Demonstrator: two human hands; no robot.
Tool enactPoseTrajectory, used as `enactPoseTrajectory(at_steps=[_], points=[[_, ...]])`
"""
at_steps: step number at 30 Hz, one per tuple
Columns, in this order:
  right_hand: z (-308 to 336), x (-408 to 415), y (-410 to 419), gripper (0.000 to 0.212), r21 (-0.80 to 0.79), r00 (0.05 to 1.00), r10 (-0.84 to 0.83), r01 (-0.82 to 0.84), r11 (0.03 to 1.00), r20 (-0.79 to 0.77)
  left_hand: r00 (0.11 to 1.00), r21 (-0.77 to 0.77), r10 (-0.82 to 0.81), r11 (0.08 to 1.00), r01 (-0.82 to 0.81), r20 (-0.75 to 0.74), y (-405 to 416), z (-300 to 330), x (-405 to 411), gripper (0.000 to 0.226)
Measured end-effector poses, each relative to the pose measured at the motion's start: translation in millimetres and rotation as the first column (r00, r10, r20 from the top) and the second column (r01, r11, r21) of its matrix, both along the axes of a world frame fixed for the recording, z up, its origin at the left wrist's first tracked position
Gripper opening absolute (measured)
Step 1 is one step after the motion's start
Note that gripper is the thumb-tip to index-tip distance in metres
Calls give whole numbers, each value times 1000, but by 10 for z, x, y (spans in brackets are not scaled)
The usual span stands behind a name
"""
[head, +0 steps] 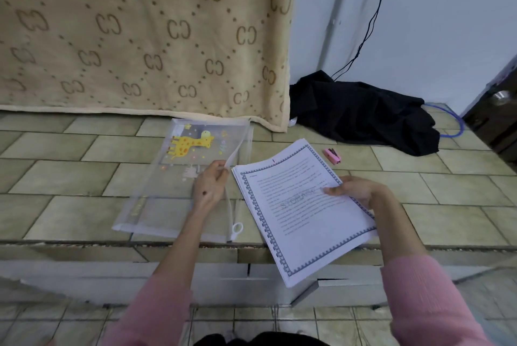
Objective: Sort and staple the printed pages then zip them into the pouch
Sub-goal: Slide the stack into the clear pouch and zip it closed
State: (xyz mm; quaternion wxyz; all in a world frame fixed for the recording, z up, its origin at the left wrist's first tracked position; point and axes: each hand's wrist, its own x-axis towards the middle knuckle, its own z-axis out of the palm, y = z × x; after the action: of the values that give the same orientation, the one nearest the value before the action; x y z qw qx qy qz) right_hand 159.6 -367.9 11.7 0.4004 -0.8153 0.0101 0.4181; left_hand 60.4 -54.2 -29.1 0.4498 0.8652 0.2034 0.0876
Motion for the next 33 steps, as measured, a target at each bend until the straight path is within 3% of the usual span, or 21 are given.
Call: enactPoseTrajectory(at_steps=[4, 6, 8, 11, 15, 17, 20, 23, 26, 29, 33], points=[[-74, -34, 172, 43, 130, 995, -86, 91, 987, -44, 988, 37, -147, 988, 148, -49, 58, 46, -79, 36], [-143, -36, 291, 50, 201, 983, -171, 181, 963, -69, 981, 75, -174, 981, 180, -89, 101, 42, -114, 38], [-212, -57, 425, 43, 258, 963, -264, 270, 928, -60, 980, 75, -162, 982, 171, -112, 135, 52, -137, 37], [-329, -137, 606, 43, 265, 948, -313, 315, 911, -52, 983, -11, -135, 991, 135, -127, 152, 79, -146, 36], [-385, -209, 735, 36, 297, 921, -384, 384, 875, -60, 971, -141, -147, 982, 121, -189, 171, 139, -153, 52], [-401, -216, 761, 32, 323, 910, -400, 413, 851, -107, 950, -84, -187, 982, 171, -251, 186, 171, -161, 65], [-398, -246, 801, 34, 318, 888, -439, 459, 830, -136, 893, 145, -169, 958, 248, -417, 157, 253, -233, 78], [-409, -283, 869, 34, 338, 847, -493, 531, 777, -198, 883, 198, -15, 973, 122, -470, 119, 261, -366, 63], [-433, -325, 941, 32, 352, 811, -543, 584, 731, -219, 927, 192, 76, 981, -4, -368, 144, 245, -474, 44], [-447, -382, 1004, 29, 362, 787, -577, 614, 701, -216, 954, 104, 95, 992, -68, -283, 175, 307, -530, 38], [-447, -416, 1073, 28, 366, 778, -592, 624, 691, -210, 972, 112, 52, 993, -27, -230, 130, 314, -589, 30]])
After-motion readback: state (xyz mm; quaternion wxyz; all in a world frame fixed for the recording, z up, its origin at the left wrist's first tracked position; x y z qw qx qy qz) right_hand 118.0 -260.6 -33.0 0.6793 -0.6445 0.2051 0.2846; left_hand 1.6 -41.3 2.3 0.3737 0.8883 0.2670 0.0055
